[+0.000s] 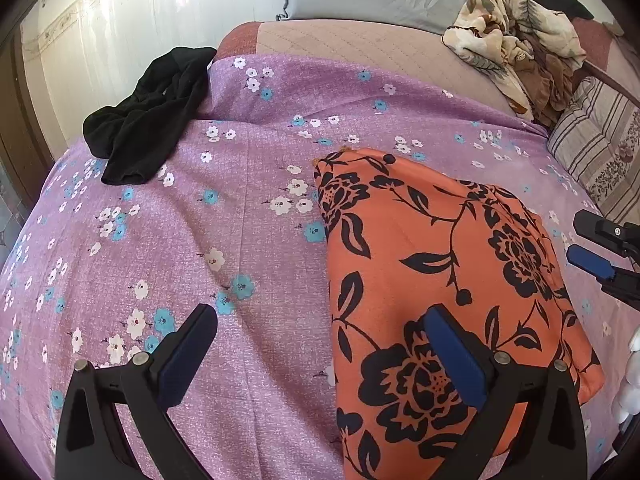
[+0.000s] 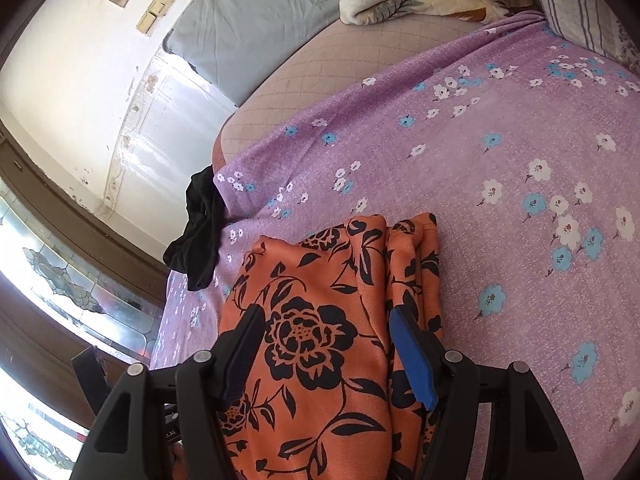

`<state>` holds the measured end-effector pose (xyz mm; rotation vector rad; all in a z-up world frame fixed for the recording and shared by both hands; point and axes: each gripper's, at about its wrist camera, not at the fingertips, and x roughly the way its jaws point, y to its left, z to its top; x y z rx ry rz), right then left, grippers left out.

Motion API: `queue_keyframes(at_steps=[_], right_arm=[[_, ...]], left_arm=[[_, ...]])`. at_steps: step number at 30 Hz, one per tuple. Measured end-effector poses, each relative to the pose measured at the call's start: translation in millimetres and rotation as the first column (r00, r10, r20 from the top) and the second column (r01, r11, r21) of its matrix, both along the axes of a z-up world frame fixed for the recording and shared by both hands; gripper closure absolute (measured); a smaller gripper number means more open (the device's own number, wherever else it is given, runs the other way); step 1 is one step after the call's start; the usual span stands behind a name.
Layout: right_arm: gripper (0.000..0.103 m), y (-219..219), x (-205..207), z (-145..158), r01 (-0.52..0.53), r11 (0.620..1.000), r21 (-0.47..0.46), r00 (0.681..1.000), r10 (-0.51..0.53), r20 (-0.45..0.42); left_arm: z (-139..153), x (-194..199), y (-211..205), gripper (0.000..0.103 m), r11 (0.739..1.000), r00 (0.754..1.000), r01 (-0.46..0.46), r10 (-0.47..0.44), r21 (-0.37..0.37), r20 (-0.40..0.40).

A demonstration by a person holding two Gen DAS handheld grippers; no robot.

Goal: Fold small clothes

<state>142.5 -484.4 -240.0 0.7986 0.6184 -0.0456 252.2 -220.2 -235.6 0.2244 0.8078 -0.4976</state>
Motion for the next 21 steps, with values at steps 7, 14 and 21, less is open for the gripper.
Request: queue_keyframes(at_steps=[7, 14, 21], right_arm=[[0.034, 2.6, 1.4, -0.1, -0.007, 1.0, -0.006, 1.0, 0.007, -0.003], [0.034, 4.9, 2.5, 0.8, -0.014, 1.0, -0.016, 1.0, 0.013, -0.005], [0.034, 5.1, 2.2, 0.8, -0.015, 1.0, -0.016, 1.0, 0.015, -0.003]], left_arm=[[1.5, -1.0, -0.4, 0.0, 1.0, 1.0, 0.0, 0.0, 0.001, 0.006], [1.7, -1.7, -0.8, 0.0, 1.0, 1.0, 0.0, 0.0, 0.004, 0.008], [1.5, -2.4, -1.2, 0.0, 1.0, 1.0, 0.006, -0.006, 0.011, 0.012]])
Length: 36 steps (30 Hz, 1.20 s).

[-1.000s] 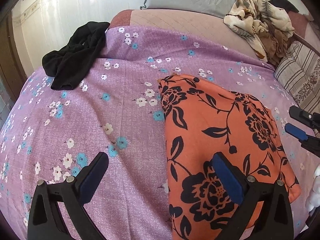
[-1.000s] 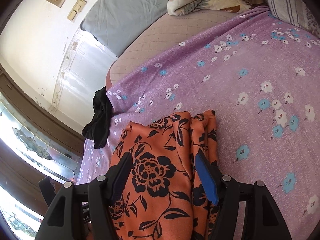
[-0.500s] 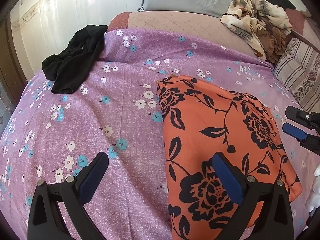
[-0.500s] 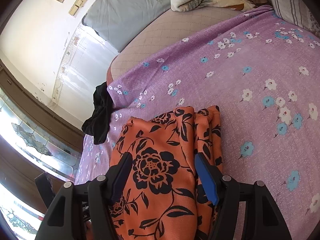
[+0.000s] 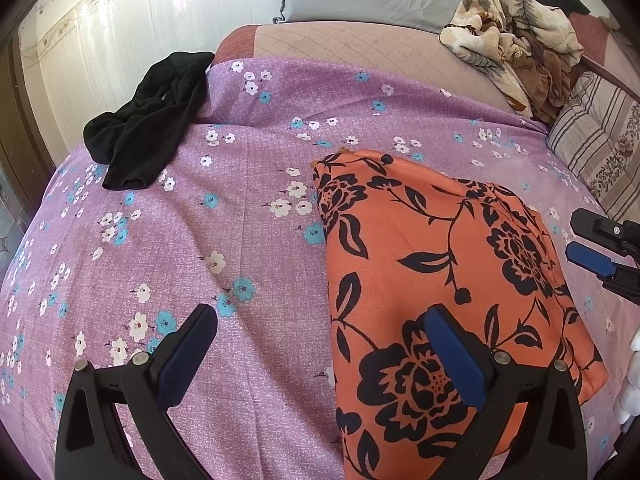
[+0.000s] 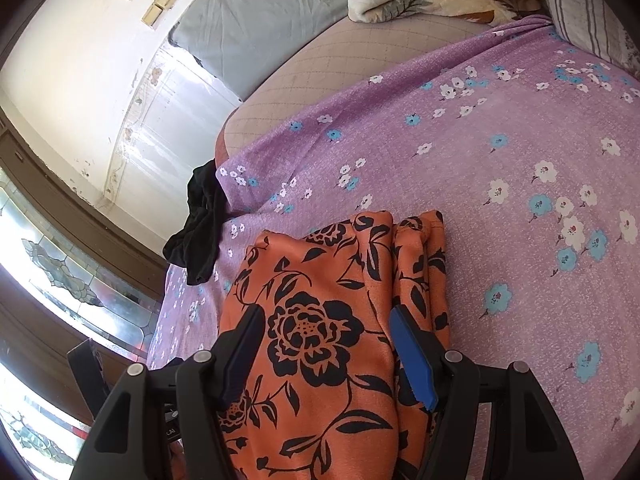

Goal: Fold small clothes

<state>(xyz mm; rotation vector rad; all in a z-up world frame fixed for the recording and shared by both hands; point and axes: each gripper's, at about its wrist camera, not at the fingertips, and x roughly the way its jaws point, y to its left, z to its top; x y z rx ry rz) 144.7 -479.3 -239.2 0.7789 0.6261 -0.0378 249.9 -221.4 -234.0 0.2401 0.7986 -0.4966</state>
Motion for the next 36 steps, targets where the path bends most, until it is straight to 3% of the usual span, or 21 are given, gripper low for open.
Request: queue_keyframes(at_steps=[36], right_arm=[[0.034, 12, 6, -2, -0.036, 0.999, -0.021, 0.999, 0.035, -0.014]], left_arm=[[-4, 0, -1, 0.0, 1.0, 1.0, 0.008, -0.008, 0.015, -0.003]])
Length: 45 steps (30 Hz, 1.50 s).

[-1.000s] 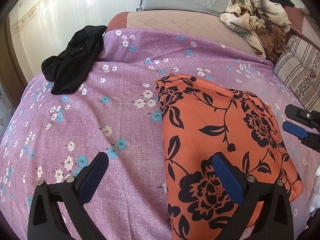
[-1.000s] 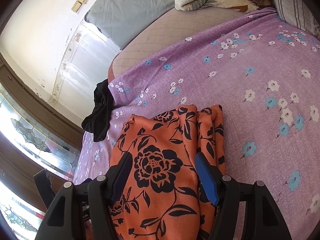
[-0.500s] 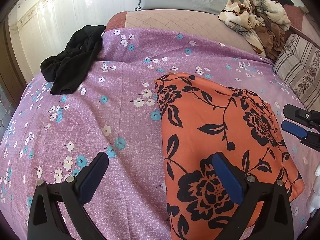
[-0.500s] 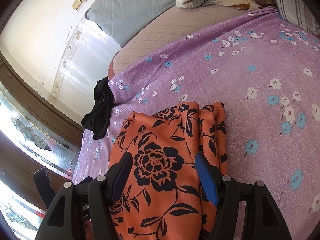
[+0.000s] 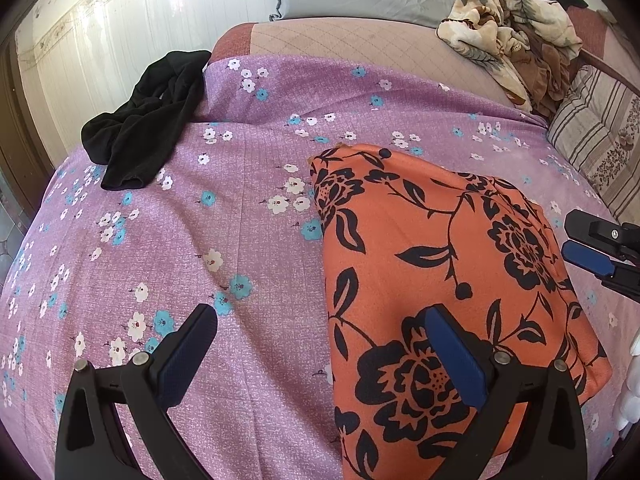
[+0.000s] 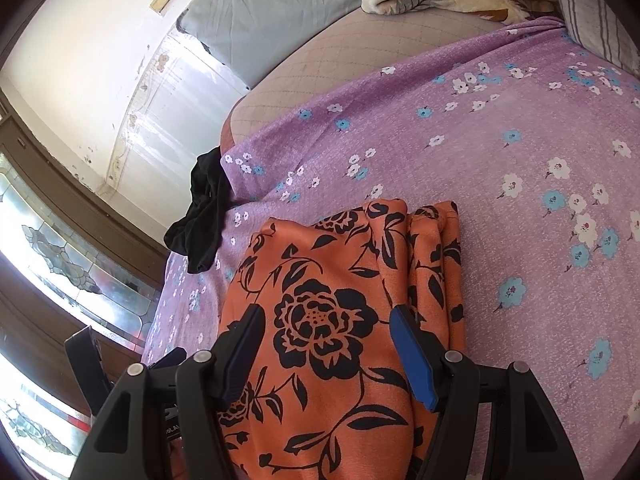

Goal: Fold small clothes

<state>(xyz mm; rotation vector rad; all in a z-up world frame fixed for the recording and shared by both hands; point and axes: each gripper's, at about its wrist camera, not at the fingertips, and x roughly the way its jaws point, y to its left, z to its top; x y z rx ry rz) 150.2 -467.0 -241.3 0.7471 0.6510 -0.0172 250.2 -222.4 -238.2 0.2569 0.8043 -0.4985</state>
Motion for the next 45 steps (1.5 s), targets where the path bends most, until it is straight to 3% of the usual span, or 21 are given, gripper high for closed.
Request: queue_keyframes(at_steps=[7, 13, 29, 38, 45], right_arm=[[0.034, 3, 3, -3, -0.013, 1.0, 0.001, 1.0, 0.013, -0.008], [0.035, 3, 13, -21, -0.035, 0.998, 0.051, 0.996, 0.038, -0.077], [0.035, 3, 8, -16, -0.029, 0.998, 0.052, 0.998, 0.032, -0.058], [0.035, 14, 14, 14, -0.084, 0.996, 0.01, 0.996, 0.083, 0.04], [0.035, 25, 64, 33, -0.099, 0.995, -0.015, 0.994, 0.099, 0.039]], left_arm=[[-3, 0, -2, 0.0, 1.0, 1.0, 0.004, -0.004, 0.013, -0.005], [-12, 1, -6, 0.0, 0.999, 1.0, 0.013, -0.013, 0.04, -0.023], [-13, 0, -9, 0.0, 0.998, 1.0, 0.017, -0.016, 0.057, -0.02], [-6, 4, -7, 0.0, 0.999, 1.0, 0.008, -0.008, 0.034, -0.021], [2, 13, 6, 0.0, 1.0, 0.999, -0.026, 0.026, -0.001, -0.028]])
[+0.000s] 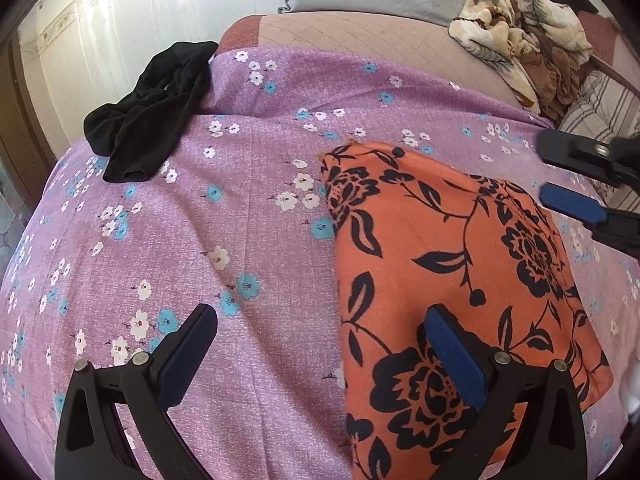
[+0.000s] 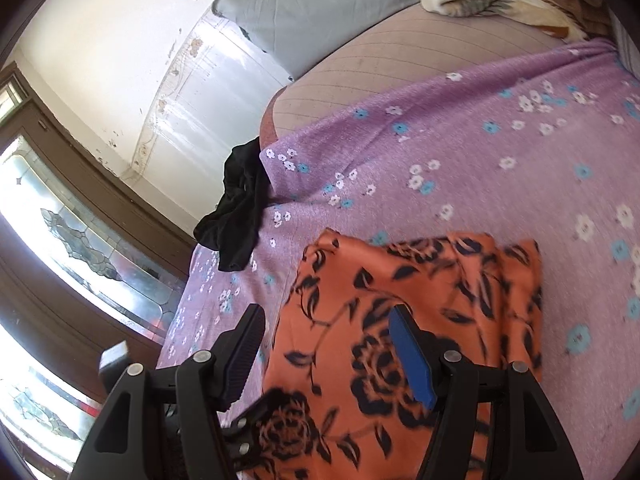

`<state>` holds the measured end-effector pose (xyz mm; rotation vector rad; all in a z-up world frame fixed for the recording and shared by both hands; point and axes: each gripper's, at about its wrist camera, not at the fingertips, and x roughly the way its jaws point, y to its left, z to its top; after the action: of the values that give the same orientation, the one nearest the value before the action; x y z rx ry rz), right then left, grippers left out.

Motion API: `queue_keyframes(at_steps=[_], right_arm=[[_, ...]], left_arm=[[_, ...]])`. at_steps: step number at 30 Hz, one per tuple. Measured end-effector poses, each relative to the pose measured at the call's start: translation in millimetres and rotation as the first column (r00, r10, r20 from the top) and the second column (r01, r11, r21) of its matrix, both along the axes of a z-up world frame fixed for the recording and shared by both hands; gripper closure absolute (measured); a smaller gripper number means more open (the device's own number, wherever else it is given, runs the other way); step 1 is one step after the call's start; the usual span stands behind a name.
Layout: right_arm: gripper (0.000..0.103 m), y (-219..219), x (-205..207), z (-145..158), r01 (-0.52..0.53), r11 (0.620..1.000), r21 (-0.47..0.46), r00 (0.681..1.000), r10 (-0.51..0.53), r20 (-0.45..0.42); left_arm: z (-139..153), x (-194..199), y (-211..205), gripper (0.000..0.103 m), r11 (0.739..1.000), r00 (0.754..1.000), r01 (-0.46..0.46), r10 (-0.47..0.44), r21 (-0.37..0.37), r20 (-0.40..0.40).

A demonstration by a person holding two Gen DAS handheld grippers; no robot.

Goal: Fold small clothes

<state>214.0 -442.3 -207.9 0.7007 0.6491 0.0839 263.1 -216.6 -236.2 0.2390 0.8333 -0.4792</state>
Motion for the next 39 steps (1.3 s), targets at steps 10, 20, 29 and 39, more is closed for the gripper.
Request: queue_keyframes(at_steps=[10, 20, 29, 39], right_arm=[[0.035, -6, 28, -35, 0.019, 0.999, -0.03, 0.985, -0.024, -0.169], [0.023, -102, -54, -61, 0.129, 0.972, 0.194, 0.969, -0.082, -0.235], [0.021, -82, -22, -103, -0.014, 0.937, 0.349, 0.968, 0.1, -0.23], [0.026, -13, -3, -78, -0.068, 0.995, 0.072, 0.984, 0.079, -0.157]], left_arm=[[-10, 8, -1, 0.0, 1.0, 0.999, 0.012, -0.011, 0.025, -0.05], [-25, 31, 10, 0.0, 0.98, 0.949, 0.064, -0.118, -0.188, -0.292], [-45, 17, -13, 0.0, 0.942, 0.873, 0.144, -0.266, -0.303, -0.41], [-35, 16, -6, 0.055, 0.937, 0.901, 0.102, -0.229, -0.335, -0.368]])
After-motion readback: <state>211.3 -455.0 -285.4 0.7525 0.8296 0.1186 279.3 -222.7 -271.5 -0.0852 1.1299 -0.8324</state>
